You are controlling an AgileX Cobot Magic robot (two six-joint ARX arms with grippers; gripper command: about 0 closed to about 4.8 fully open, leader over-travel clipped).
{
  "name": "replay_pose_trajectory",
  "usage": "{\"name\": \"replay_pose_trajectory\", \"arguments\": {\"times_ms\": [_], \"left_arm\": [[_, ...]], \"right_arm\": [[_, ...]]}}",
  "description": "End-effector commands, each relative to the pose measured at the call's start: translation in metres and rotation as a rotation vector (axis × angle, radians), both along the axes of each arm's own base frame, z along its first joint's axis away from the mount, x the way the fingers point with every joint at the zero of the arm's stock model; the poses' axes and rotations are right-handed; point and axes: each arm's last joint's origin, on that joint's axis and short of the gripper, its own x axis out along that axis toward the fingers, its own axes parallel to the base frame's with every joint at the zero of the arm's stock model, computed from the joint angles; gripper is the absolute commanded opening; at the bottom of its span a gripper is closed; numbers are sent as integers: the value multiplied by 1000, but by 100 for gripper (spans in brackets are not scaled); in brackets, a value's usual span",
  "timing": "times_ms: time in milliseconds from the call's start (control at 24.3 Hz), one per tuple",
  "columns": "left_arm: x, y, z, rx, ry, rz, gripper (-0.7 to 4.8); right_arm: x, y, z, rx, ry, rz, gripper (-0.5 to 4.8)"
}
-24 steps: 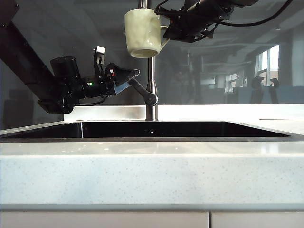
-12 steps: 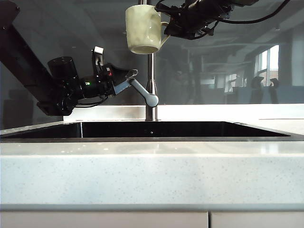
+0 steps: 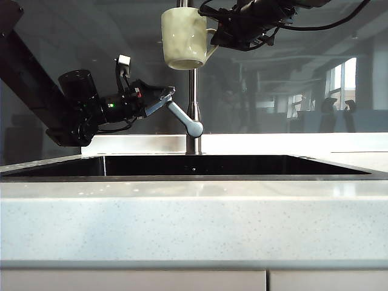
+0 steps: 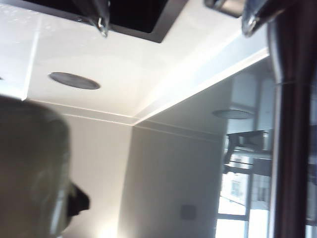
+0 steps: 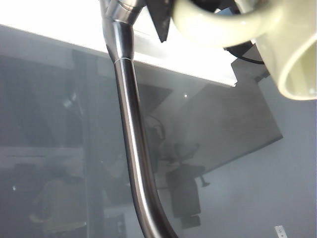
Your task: Pick up the mug next to the sink, go to the faucet to get some water, pour the water into the sink, and finally put the mug back to its place.
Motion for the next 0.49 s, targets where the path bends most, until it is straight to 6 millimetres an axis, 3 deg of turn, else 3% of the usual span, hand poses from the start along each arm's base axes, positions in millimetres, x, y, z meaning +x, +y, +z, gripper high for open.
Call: {"name": "replay_pose_trajectory", "arguments": {"times_ms": [41, 495], "left_arm": [[4, 5, 3, 10, -41, 70, 338], [11, 6, -2, -4, -21, 188, 338]], "right_arm": [[-5, -1, 18, 44, -81, 0, -7], [-5, -1, 18, 44, -82, 0, -7]]}}
